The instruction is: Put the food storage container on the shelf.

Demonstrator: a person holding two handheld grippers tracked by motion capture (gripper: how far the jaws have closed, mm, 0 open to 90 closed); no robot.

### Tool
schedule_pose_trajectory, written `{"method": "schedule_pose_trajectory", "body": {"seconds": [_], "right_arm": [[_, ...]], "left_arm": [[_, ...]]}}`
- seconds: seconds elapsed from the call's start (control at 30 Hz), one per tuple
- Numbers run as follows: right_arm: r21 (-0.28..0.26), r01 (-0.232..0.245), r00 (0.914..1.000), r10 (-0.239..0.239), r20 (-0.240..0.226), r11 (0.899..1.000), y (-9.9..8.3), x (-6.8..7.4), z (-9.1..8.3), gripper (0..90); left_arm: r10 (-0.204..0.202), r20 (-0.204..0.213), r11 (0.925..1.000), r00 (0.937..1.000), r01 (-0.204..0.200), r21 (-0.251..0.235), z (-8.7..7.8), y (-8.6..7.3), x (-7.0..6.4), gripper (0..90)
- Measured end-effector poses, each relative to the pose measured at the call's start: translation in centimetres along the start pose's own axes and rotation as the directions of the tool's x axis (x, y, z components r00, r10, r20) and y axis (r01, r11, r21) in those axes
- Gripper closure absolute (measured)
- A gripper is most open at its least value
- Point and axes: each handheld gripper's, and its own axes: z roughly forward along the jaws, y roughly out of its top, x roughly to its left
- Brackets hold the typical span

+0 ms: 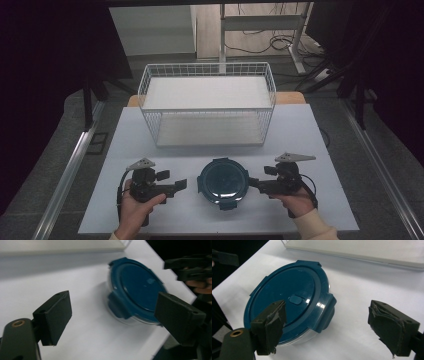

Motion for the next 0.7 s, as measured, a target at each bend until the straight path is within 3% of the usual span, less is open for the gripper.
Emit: {"method": "schedule_pose_trajectory", "body": {"seconds": [0.13, 0.33, 0.57, 0.63, 0.7], "right_arm": [[0.024, -0.017, 0.9997, 0.018, -0.018, 1.0, -0.1, -0.2, 0.4, 13.6], [0.048, -0.085, 0.9948, 0.088, -0.052, 0.995, -0.4, -0.1, 1.6, 10.8], [0.072, -0.162, 0.9804, 0.169, -0.1, 0.984, -0.4, -0.1, 2.7, 10.1], [0.085, -0.178, 0.9771, 0.186, -0.103, 0.98, -0.4, -0.2, 3.0, 9.8], [0.098, -0.187, 0.975, 0.197, -0.103, 0.977, -0.4, -0.3, 3.4, 9.8]], "left_arm": [[-0.029, 0.017, 0.9994, 0.9995, 0.028, 0.017, 0.6, -0.2, 0.4, 14.4], [-0.074, 0.055, 0.9962, 0.9957, 0.072, 0.049, 2.1, -0.5, 0.2, 13.6], [-0.103, 0.092, 0.9913, 0.9904, 0.095, 0.091, 4.4, -0.3, -0.4, 12.3], [-0.125, 0.106, 0.9877, 0.9865, 0.114, 0.107, 5.0, -0.3, -0.2, 12.3], [-0.166, 0.131, 0.9813, 0.9774, 0.151, 0.12, 5.7, -0.3, 0.2, 12.4]]}}
